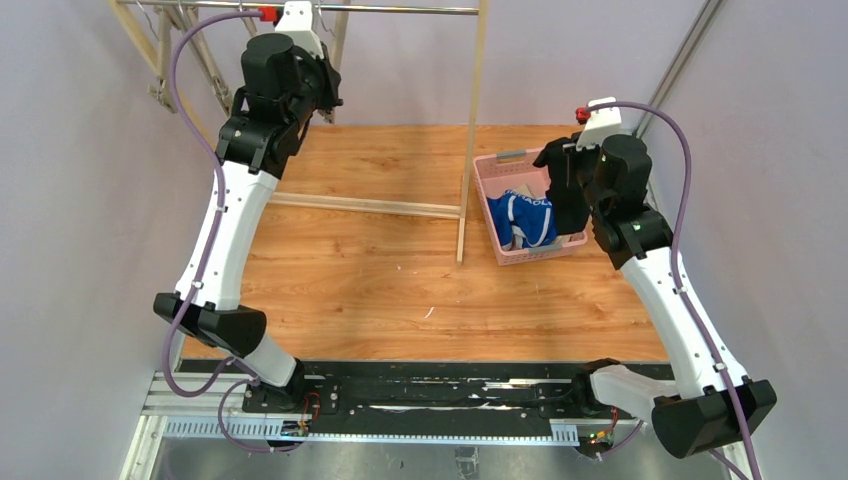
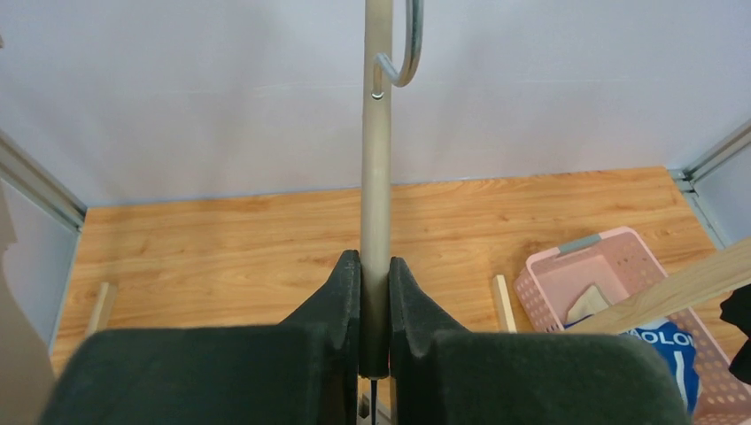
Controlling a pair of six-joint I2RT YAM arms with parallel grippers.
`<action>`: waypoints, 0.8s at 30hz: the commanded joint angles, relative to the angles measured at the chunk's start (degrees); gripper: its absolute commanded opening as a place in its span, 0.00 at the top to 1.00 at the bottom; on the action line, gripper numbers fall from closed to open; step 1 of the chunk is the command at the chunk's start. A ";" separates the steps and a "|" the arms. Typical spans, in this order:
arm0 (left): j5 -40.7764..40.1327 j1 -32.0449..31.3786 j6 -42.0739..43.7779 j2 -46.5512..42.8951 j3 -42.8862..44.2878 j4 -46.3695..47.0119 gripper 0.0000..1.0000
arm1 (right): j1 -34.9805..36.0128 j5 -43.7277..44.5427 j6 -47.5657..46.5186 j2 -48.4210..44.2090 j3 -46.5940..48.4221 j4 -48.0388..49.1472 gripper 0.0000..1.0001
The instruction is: Remove the underwear clipped to the hanger
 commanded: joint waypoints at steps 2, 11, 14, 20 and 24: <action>0.34 0.40 -1.53 -1.28 -2.05 4.67 0.73 | -0.95 -1.07 0.10 -0.64 -0.04 3.47 1.00; 0.79 0.41 -1.63 -9.02 -10.89 11.10 0.02 | -1.22 -4.06 0.93 3.09 -0.04 4.92 1.00; 1.11 0.42 -1.21 -11.50 -12.08 10.34 0.02 | -1.46 -5.35 1.27 5.05 0.05 6.17 1.00; 2.05 0.41 -0.64 -19.36 -19.67 10.17 0.02 | -1.92 -7.79 2.18 8.99 1.06 7.62 1.00; 2.58 0.38 -0.38 -24.43 -25.73 10.04 0.02 | -2.18 -8.48 2.76 11.76 0.71 9.05 1.00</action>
